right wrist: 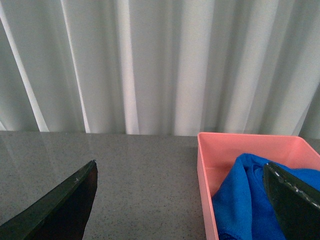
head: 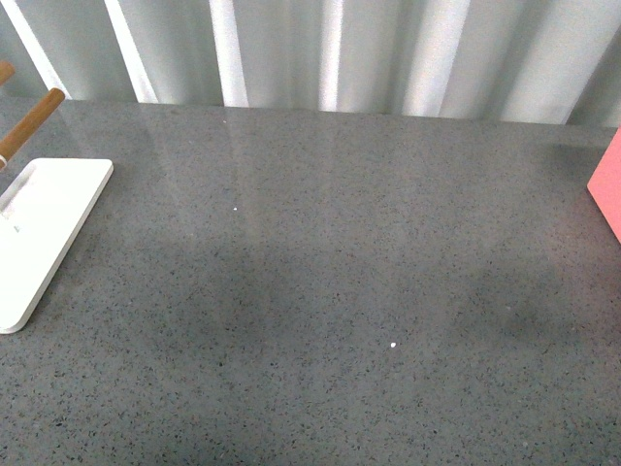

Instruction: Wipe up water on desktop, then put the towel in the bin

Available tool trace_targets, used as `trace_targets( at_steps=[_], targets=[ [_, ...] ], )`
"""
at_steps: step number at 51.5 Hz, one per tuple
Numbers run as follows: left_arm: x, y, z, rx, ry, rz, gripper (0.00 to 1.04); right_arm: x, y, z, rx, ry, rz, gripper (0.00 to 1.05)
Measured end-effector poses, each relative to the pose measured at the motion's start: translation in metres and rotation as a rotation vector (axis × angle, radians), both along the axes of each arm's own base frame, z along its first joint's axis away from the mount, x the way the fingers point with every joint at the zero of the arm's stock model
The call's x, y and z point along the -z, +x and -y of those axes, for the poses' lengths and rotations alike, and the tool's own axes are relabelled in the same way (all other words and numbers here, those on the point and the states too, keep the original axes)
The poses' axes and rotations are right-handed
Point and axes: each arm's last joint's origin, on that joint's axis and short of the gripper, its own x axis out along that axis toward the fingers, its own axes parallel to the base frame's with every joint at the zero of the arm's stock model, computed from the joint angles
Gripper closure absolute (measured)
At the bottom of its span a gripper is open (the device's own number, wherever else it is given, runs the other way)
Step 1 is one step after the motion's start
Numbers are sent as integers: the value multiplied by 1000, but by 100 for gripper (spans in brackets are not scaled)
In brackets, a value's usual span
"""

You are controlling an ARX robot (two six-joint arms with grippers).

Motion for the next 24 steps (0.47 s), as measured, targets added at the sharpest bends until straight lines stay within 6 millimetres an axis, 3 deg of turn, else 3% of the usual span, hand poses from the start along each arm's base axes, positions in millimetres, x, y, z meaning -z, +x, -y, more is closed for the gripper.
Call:
trace_targets(
  at_steps=[24],
  targets=[
    [0, 0, 0, 0, 0, 0, 7, 0, 0, 0, 0, 0, 0, 7]
  ],
)
